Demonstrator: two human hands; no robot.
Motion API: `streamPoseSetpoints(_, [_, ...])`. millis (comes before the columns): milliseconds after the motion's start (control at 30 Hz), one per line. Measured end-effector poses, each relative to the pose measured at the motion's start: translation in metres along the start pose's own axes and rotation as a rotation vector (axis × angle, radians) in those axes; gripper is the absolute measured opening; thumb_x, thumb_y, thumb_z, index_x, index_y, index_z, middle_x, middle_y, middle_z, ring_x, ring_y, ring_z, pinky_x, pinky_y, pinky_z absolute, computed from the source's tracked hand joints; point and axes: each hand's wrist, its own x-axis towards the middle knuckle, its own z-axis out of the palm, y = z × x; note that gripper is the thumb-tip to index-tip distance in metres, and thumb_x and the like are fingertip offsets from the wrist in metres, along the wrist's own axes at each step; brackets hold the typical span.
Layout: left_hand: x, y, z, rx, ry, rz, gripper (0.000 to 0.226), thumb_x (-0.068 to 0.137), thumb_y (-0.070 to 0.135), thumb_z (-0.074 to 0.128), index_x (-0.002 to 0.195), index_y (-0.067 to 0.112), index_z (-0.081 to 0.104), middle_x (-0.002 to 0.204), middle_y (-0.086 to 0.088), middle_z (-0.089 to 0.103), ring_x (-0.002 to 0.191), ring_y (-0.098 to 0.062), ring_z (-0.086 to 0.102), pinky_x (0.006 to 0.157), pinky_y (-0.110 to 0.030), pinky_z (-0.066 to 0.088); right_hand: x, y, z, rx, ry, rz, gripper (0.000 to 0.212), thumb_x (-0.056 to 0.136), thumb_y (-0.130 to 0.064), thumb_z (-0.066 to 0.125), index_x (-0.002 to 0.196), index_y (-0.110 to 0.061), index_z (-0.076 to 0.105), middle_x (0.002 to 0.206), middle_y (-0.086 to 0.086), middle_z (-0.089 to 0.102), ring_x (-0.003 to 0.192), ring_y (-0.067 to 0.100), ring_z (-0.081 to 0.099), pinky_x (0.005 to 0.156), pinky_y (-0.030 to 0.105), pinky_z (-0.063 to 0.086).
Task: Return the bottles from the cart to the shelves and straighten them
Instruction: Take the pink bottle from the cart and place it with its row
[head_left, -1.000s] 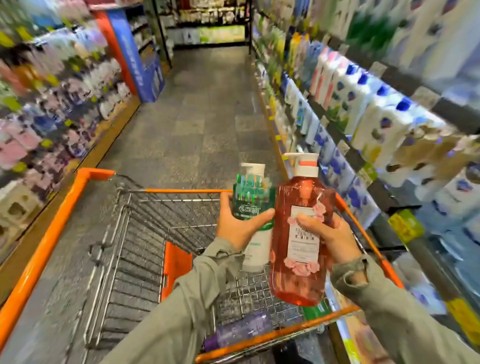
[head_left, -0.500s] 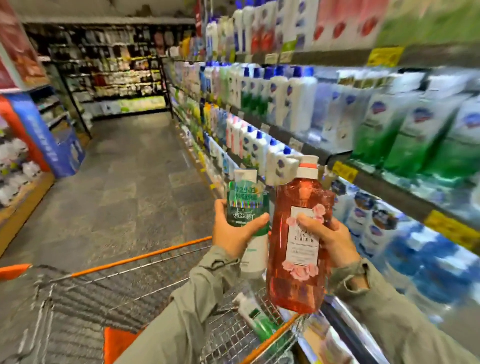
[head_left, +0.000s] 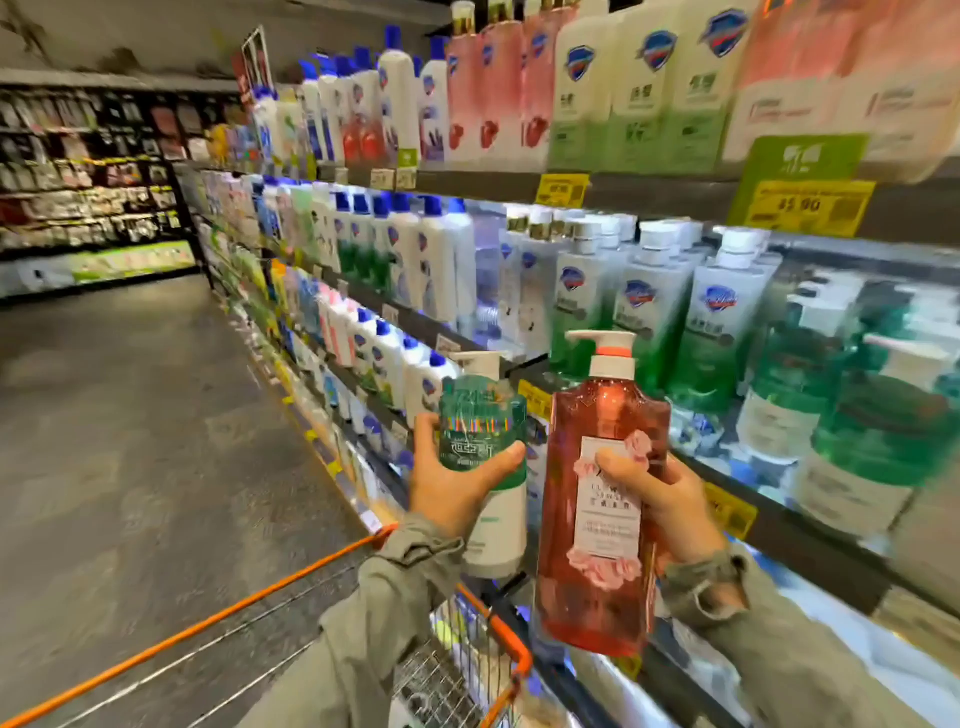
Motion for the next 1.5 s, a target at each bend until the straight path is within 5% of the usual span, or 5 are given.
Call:
streamPoseSetpoints(333, [0.031,-0.018,0.093,-0.082,-0.076,0.045,0.066,0.049,0.009,0.083,0.103,0.000,0.045,0.087,-0.006,0.064,0.070,-0.004,0.066,0.063,-0.017,0.052,0.035,-0.036,-0.063,0.023,0.026,-0.011,0.102,0.009,-0.041,0.095,0.100,-0.003,0.066,0.083,0.018,0.073,0.067,0.031,0.071,0.052,0.034,0.056])
streamPoseSetpoints(800, [0.071,-0.027,0.177,-0.152,-0.312,0.054,0.072,0.042,0.034,0.082,0.101,0.011,0.048,0.089,0.003,0.068,0.079,-0.006,0.066,0.071,-0.021,0.052,0.035,-0.061,-0.110,-0.052,0.273,-0.178,0.096,0.009,-0.045,0.094,0.092,-0.004,0.068,0.084,0.018,0.073,0.067,0.028,0.071,0.055,0.033,0.055])
streamPoseSetpoints(1000, [0.079,-0.033,0.195,-0.187,-0.359,0.061,0.071,0.043,0.037,0.081,0.101,0.012,0.048,0.095,-0.005,0.065,0.082,-0.008,0.065,0.073,-0.020,0.053,0.024,-0.064,-0.112,-0.145,0.332,-0.197,0.083,0.015,-0.047,0.095,0.085,-0.008,0.074,0.090,0.022,0.072,0.080,0.040,0.070,0.076,0.047,0.055])
streamPoseSetpoints(1133, [0.079,-0.036,0.204,-0.176,-0.436,0.095,0.060,0.056,0.011,0.085,0.101,0.007,0.045,0.090,-0.002,0.061,0.074,0.005,0.063,0.068,-0.011,0.049,0.014,-0.068,-0.112,-0.177,0.398,-0.219,0.088,0.011,-0.050,0.093,0.085,-0.007,0.071,0.085,0.021,0.073,0.071,0.034,0.071,0.061,0.039,0.057])
streamPoseSetpoints(1500, [0.075,-0.056,0.237,-0.161,-0.661,0.089,0.071,0.044,0.038,0.083,0.099,0.023,0.041,0.101,-0.006,0.060,0.085,0.000,0.063,0.077,-0.015,0.051,-0.016,-0.072,-0.118,-0.115,0.514,-0.259,0.095,0.004,-0.042,0.095,0.086,-0.002,0.068,0.079,0.024,0.071,0.061,0.032,0.070,0.050,0.032,0.055])
